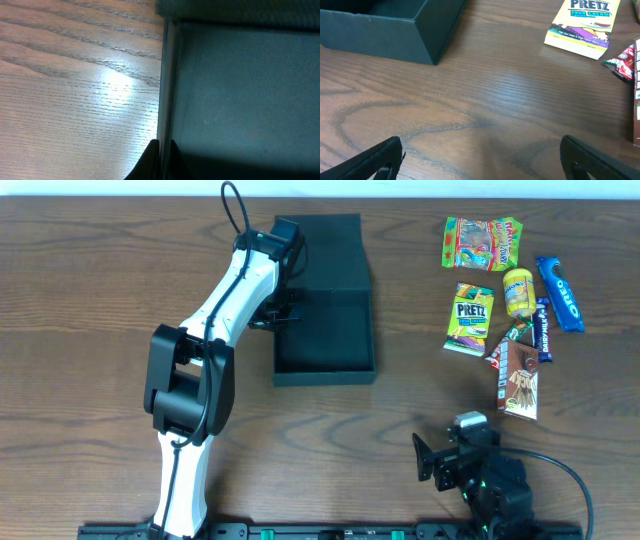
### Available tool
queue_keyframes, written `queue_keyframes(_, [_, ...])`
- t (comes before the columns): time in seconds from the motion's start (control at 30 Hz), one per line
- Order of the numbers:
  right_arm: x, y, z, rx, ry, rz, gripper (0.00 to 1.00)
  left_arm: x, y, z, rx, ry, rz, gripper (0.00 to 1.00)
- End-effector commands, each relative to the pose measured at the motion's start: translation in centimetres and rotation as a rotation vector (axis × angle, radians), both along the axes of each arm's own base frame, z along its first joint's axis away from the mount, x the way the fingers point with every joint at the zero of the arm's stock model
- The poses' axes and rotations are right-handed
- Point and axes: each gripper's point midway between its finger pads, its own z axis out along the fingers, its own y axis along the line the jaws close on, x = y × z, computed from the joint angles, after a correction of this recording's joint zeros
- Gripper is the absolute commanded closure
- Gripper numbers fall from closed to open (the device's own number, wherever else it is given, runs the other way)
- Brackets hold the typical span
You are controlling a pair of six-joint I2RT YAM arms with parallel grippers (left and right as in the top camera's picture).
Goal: Pack container
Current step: 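Pull the black box back and square it with the left gripper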
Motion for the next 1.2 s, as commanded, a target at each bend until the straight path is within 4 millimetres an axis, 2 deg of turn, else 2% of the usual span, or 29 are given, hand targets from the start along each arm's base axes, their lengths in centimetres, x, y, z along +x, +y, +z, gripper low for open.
queue_keyframes(0.0, [0.03,-0.15,-0.25,-0.010,0.000,-0.003,0.01,0.12,0.73,-0.96,0.031,0.010,0.015,0.94])
queue_keyframes(0.43, [0.03,-0.15,-0.25,-0.010,0.000,-0.003,0.01,1.05,0.64,-0.96,0.034,-0.025,-0.177,0.94])
queue_keyframes(1.03, [0.03,-0.15,-0.25,-0.010,0.000,-0.003,0.01,0.65,0.62,-0.96,0.029,-0.007,-0.263,0.93])
queue_keyframes(1.07, [0.03,-0.15,-0.25,-0.010,0.000,-0.003,0.01,0.63,0.62,-0.96,0.029,-0.006,-0.254,0.90])
queue_keyframes(1.17, [0.03,-0.15,-0.25,-0.010,0.000,-0.002,0.01,0.40,0.29,-0.97,0.008,0.003,-0.222,0.62])
